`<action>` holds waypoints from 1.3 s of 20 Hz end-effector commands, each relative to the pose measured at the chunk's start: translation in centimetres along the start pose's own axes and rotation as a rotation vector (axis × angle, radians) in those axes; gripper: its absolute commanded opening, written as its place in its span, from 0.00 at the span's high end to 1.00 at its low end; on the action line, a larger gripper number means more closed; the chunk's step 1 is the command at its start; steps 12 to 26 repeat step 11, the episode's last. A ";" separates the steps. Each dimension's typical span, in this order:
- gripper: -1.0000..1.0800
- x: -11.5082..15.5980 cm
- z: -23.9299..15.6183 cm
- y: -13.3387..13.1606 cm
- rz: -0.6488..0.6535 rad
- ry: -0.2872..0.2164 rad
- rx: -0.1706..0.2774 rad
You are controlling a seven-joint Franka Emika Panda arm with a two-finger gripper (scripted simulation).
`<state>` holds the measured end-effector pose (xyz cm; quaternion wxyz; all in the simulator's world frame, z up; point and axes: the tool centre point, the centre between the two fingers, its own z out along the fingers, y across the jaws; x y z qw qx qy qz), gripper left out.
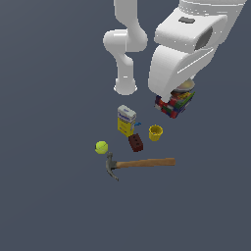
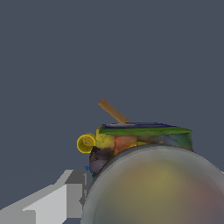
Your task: Pick up a designated object from a clutter of objects.
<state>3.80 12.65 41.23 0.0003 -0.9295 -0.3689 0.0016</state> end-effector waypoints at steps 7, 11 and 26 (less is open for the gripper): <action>1.00 1.8 -2.0 -0.8 0.001 0.003 -0.002; 1.00 2.0 -2.2 -0.9 0.001 0.003 -0.002; 1.00 2.0 -2.2 -0.9 0.001 0.003 -0.002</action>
